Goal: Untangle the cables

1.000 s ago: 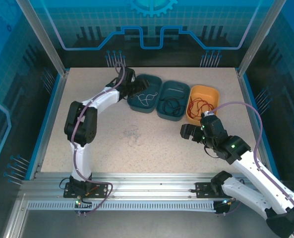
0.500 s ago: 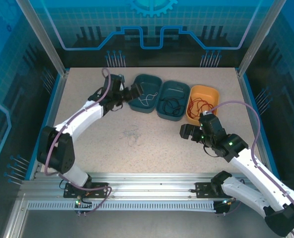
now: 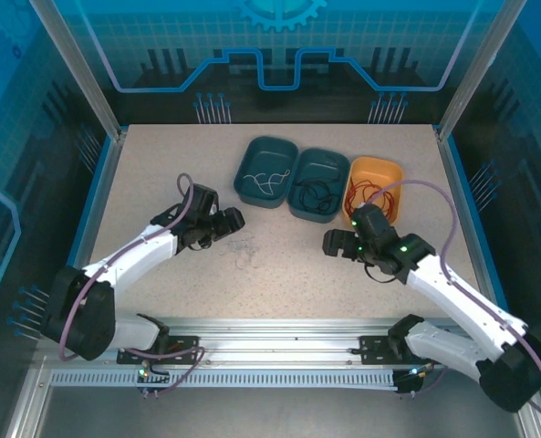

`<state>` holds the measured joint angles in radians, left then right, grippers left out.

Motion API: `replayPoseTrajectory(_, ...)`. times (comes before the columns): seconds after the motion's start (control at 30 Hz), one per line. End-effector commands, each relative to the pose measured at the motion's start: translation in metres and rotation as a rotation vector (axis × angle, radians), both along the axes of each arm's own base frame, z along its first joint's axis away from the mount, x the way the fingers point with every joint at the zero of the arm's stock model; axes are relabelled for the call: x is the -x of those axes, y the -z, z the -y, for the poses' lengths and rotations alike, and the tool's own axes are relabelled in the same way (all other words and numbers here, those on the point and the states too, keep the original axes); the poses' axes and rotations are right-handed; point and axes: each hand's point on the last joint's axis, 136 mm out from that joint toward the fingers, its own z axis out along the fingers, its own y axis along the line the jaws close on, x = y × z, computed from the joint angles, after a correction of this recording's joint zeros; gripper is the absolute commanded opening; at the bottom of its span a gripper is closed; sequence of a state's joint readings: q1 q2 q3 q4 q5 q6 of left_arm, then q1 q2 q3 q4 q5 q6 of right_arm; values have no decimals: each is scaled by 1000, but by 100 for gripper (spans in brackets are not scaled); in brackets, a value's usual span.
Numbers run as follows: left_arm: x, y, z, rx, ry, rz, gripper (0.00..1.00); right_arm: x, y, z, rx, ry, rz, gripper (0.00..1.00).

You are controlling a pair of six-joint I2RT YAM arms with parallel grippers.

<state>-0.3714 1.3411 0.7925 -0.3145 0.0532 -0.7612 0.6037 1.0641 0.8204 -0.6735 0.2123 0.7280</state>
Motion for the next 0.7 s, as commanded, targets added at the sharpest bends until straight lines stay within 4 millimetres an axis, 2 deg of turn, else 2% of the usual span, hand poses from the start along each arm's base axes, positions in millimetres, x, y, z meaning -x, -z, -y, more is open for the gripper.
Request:
replayPoseTrajectory(0.0,4,4,14,91,1,-24,71,-16,-17,-32,29,-73,45,96)
replayPoseTrajectory(0.1,4,12,18,125,-6,-47,63,-25,-11,-58,97,-125,21,94)
replayPoseTrajectory(0.2,6,22,15,148,-26,-73,50,-35,-4,-86,141,-170,-7,93)
replayPoseTrajectory(0.33,10,32,12,164,-44,-98,40,-50,9,-127,175,-235,-43,78)
replayPoseTrajectory(0.37,12,36,10,162,-48,-107,37,-54,13,-137,181,-246,-50,78)
replayPoseTrajectory(0.53,22,53,2,168,-85,-141,21,-74,29,-168,192,-246,-92,77)
replayPoseTrajectory(0.67,26,58,0,176,-86,-153,9,-82,38,-195,169,-282,-113,70)
